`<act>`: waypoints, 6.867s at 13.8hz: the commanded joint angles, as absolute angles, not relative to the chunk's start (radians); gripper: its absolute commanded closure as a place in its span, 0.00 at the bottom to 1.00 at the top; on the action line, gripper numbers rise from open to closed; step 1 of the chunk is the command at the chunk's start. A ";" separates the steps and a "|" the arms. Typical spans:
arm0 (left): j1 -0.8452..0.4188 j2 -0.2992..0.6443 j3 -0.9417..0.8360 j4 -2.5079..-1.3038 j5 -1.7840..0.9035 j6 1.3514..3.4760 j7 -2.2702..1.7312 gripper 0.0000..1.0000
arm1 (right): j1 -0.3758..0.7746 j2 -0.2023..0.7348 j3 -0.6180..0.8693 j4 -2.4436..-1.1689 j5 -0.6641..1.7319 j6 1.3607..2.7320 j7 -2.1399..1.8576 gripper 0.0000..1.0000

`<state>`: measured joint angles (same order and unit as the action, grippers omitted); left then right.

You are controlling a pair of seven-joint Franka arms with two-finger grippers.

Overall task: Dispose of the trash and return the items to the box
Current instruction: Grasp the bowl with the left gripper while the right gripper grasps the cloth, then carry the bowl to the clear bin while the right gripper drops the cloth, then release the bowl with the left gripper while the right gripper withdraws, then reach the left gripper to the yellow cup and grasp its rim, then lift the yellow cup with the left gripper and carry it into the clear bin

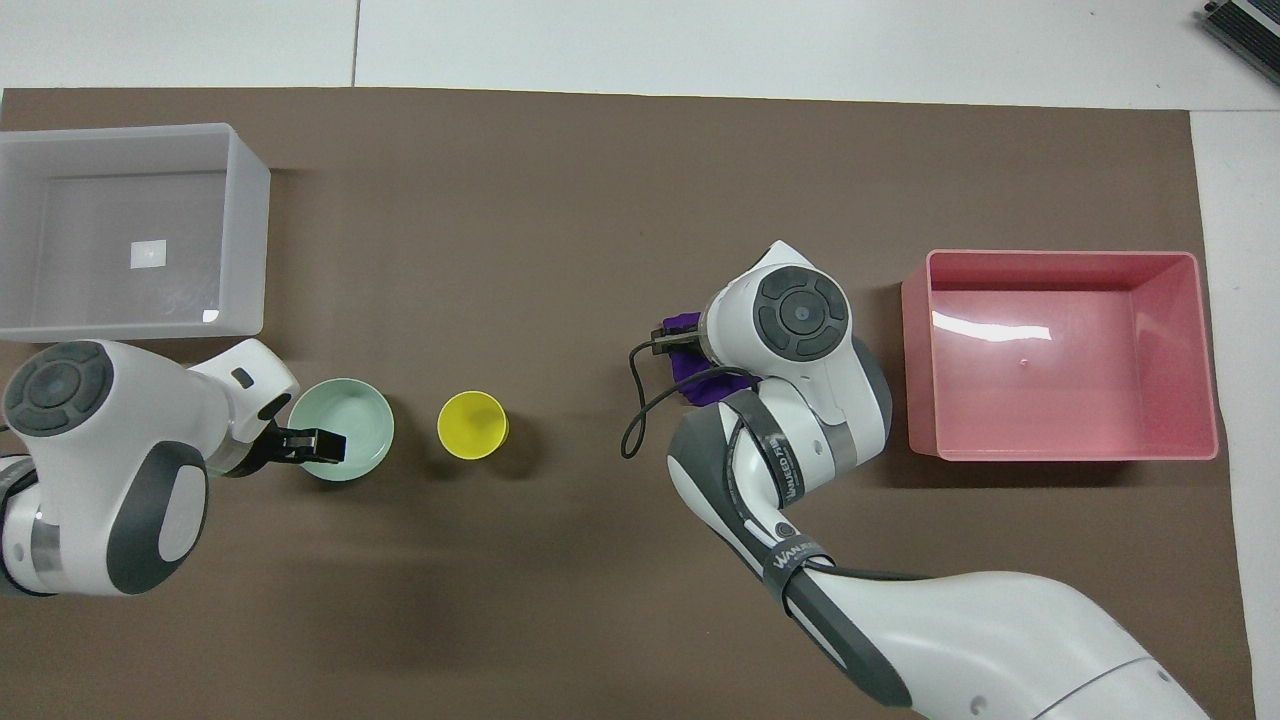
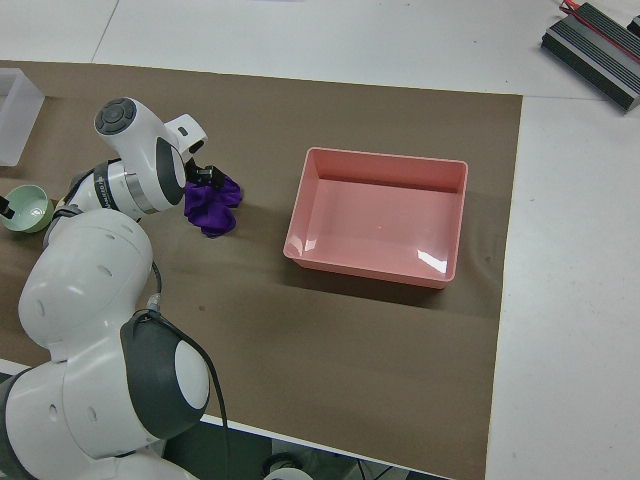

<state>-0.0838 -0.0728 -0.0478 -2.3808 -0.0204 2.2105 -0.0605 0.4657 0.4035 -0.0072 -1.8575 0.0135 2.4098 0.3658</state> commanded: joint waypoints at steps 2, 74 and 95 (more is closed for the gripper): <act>-0.087 -0.014 -0.037 -2.391 -0.031 2.266 -0.084 0.47 | 0.459 0.391 -0.011 -1.930 0.025 2.485 0.359 1.00; -0.334 0.115 -0.043 -2.108 -0.226 2.057 0.041 1.00 | 0.009 -0.153 -0.035 -1.706 -0.006 1.583 0.069 0.00; 0.118 0.422 -0.032 -1.339 0.161 1.851 0.790 1.00 | 0.009 -0.090 -0.032 -1.624 0.006 1.543 0.083 0.00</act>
<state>0.1053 0.3346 -0.0218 -1.4189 0.1320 1.7668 0.7360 0.0197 -0.0839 -0.0376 -1.6186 -0.0122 1.5489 0.0984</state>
